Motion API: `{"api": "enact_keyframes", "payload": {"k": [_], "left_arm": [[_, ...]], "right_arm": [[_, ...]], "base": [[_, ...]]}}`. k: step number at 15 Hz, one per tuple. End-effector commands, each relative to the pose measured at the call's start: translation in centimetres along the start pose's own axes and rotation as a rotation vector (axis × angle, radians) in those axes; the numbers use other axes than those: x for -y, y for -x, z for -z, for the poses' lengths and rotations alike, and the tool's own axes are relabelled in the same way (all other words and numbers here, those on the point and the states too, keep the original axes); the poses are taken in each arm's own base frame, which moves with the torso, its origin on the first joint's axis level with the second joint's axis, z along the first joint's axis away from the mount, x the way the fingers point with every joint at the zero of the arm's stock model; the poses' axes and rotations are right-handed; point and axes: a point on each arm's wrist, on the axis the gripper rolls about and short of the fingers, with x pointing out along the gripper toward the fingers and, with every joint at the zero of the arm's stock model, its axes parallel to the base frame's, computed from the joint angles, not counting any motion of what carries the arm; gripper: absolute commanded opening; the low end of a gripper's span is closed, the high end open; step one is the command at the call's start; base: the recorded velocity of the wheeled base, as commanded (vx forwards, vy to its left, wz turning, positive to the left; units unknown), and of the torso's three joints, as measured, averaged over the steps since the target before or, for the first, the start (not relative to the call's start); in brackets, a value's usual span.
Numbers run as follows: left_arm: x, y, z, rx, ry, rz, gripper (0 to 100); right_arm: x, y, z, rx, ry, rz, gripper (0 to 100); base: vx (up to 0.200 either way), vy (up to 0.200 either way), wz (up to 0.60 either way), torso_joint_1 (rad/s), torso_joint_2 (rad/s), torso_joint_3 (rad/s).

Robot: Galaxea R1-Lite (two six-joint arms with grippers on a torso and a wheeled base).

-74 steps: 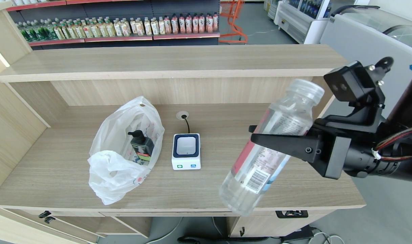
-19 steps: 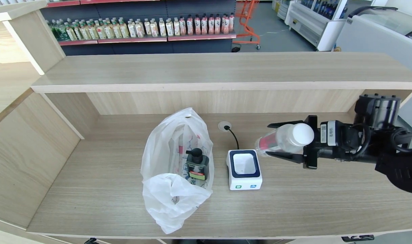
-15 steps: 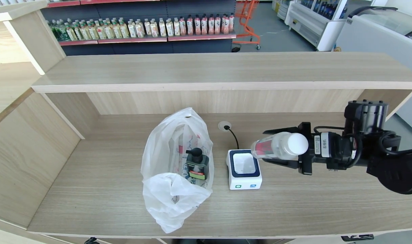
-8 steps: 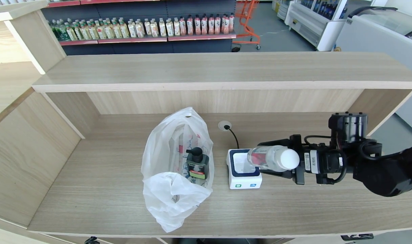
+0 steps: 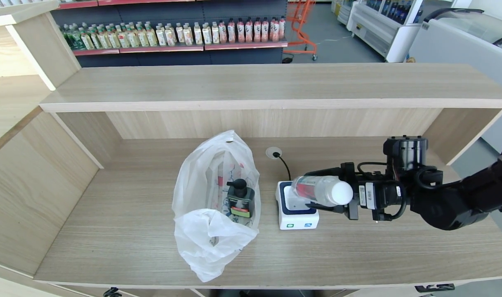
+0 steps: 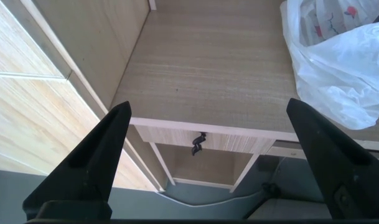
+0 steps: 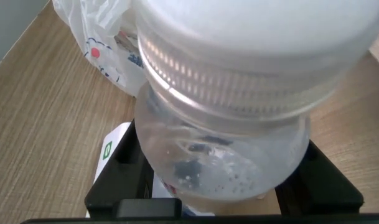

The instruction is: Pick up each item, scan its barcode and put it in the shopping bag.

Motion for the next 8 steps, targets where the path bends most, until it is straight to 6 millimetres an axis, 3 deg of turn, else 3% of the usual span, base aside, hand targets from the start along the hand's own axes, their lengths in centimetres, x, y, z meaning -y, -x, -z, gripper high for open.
{"api": "enact_keyframes", "payload": {"k": [1,8], "left_arm": [[0.0,0.0,0.0,-0.001,0.000,-0.001,100],[0.0,0.0,0.0,-0.001,0.000,-0.001,100]], "right_arm": [[-0.1,-0.7,1.4,0.000,-0.011,-0.006,0],[1.0,-2.0,2.5,0.018,0.032,0.004,0]], "base": [[0.000,0.000,0.00,0.000,0.00,0.000],[0.000,0.000,0.00,0.000,0.00,0.000]]}}
